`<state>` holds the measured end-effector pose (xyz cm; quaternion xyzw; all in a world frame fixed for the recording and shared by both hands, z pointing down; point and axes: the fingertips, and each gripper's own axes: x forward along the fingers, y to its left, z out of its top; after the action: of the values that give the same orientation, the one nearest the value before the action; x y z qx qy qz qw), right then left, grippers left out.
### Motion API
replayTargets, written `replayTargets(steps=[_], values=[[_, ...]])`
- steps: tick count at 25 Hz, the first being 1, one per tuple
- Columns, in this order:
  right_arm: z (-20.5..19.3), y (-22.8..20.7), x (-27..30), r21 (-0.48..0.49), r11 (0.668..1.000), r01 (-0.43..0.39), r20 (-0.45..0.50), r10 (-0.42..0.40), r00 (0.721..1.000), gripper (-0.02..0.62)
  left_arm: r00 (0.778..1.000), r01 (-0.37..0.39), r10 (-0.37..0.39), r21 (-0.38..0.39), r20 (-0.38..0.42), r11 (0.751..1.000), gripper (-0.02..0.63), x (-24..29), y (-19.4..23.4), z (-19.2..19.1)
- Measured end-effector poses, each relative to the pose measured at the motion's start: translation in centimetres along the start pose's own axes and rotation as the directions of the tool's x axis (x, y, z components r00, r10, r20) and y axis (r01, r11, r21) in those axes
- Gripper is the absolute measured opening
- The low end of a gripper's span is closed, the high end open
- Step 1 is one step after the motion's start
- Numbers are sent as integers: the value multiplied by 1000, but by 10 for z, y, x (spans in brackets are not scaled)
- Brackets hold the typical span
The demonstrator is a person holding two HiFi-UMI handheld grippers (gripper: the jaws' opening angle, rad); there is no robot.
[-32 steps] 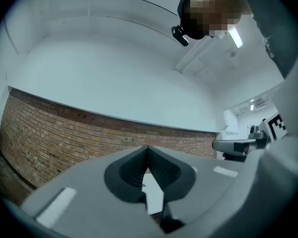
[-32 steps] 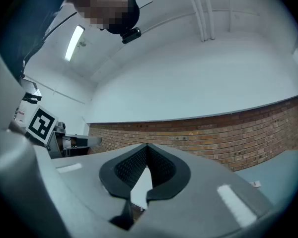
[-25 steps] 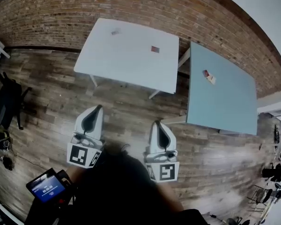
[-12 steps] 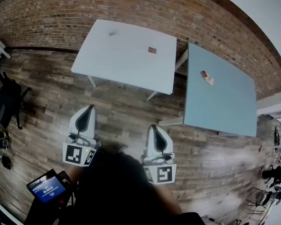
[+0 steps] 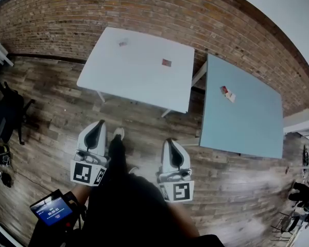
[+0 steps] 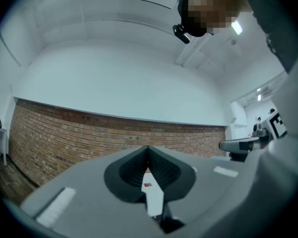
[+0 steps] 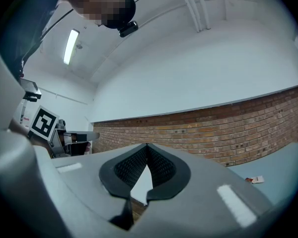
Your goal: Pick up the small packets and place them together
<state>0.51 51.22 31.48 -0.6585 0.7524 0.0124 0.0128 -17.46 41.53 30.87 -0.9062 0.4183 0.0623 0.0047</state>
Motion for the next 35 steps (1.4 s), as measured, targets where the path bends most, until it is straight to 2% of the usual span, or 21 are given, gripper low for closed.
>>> replayTargets(steps=[3,9,20,23,27,31,35], values=[[-3,-10,15,-2,1000,23,-7,-23,1000,3,1000,29,-29,0,2,1000,0,22,3,-5],[-3,-45,73,-5,997,72,-26,-72,997,3,999,36,-36,0,19,999,0,95,29,-18],[-26,-74,220,-6,995,103,-115,-103,988,3,996,85,-87,-78,-29,993,0,232,119,-46],[-27,-87,243,-8,991,136,-123,-136,983,3,993,116,-118,-68,-28,991,0,262,135,-44],[-32,-106,263,-1,984,180,-140,-179,974,3,989,138,-142,-99,-43,986,0,295,146,-42],[-38,-108,281,30,990,138,-155,-132,979,3,980,179,-187,-103,-70,978,0,313,147,-50],[-40,-122,299,18,995,98,-158,-94,983,3,981,165,-174,-99,-86,981,0,331,147,-59]])
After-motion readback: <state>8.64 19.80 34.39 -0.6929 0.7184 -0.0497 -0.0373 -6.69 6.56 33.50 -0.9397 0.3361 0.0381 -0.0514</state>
